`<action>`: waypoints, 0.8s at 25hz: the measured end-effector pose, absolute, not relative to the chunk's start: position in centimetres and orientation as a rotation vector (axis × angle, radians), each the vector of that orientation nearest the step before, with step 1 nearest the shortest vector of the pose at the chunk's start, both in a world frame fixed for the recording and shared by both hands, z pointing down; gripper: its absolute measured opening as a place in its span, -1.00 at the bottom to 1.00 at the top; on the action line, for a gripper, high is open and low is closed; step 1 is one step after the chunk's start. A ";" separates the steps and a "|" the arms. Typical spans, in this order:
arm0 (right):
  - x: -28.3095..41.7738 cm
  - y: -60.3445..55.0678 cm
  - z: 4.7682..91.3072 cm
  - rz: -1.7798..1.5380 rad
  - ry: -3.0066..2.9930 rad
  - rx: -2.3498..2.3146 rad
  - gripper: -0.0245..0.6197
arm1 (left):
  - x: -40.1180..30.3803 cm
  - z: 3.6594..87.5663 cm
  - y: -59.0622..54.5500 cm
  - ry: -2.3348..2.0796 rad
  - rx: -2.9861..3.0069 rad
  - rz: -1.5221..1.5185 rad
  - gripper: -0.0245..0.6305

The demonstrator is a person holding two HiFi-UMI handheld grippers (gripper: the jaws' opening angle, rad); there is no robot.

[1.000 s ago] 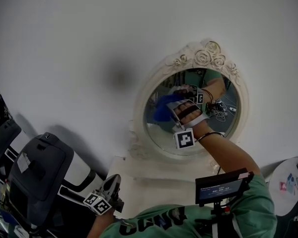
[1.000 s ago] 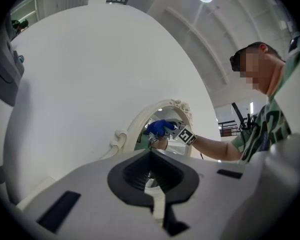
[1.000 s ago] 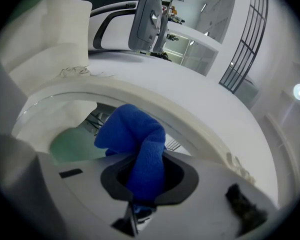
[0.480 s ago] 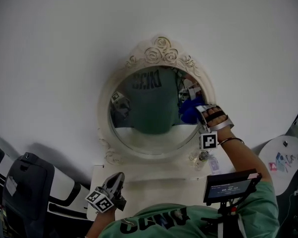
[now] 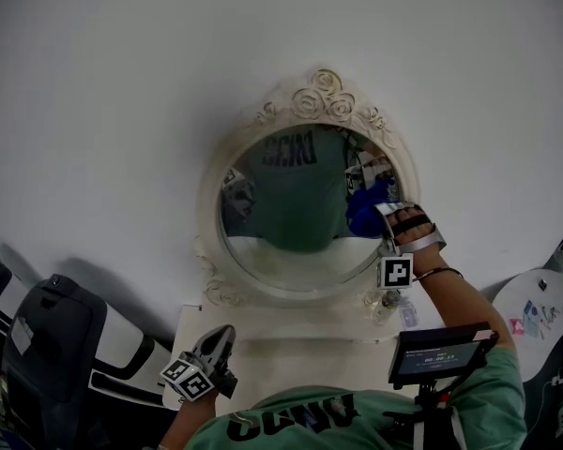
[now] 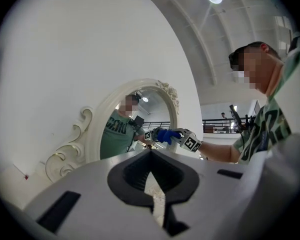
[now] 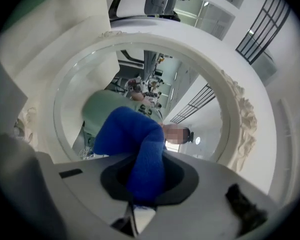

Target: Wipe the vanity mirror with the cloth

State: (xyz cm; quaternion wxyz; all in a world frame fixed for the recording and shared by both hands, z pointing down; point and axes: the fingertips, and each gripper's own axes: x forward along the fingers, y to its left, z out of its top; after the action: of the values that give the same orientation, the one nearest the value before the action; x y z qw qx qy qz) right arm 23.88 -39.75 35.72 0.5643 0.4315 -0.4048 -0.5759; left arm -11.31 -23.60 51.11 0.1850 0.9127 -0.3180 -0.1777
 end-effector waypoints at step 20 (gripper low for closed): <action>-10.9 -45.1 37.8 -1.795 -1.247 0.719 -0.77 | -26.9 54.0 -18.1 -1.301 2.364 -0.589 -0.93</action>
State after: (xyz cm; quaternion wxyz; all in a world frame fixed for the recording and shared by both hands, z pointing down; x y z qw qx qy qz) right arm -10.90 -45.06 37.80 0.4080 0.2851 -0.4949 -0.7123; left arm -26.92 -18.13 54.02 0.1887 0.8405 -0.4626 -0.2095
